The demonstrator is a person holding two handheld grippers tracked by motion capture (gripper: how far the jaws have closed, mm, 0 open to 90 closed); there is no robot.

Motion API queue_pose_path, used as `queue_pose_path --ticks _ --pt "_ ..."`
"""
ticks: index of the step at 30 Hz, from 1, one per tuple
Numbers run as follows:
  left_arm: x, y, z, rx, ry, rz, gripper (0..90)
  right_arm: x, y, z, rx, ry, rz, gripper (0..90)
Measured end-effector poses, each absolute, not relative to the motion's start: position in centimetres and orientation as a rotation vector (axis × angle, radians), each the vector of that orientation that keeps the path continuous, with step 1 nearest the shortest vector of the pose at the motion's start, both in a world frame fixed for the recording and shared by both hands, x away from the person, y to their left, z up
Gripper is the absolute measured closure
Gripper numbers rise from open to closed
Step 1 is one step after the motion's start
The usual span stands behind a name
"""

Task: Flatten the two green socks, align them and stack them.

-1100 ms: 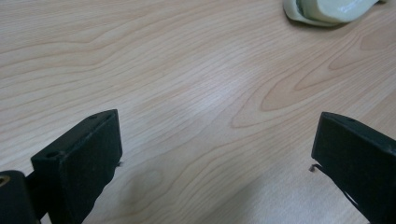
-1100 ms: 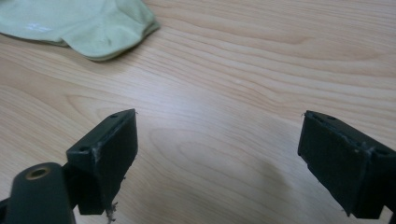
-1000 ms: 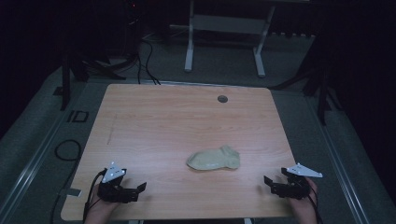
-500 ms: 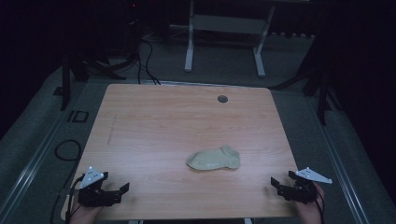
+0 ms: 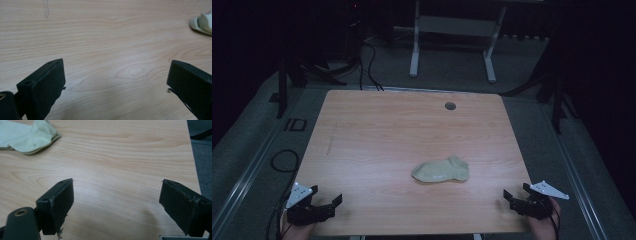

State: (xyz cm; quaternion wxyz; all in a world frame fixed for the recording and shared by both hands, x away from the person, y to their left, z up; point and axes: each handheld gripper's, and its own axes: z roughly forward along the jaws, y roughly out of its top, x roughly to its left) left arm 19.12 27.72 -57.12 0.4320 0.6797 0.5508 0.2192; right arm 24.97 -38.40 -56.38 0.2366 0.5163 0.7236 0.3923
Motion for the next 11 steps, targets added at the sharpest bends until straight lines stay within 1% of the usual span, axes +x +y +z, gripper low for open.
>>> queue_pose_path --ticks 11 --pt "19.32 27.63 -57.53 1.704 1.379 0.508 2.0 25.03 -38.69 -56.56 1.439 1.948 1.067 12.3"
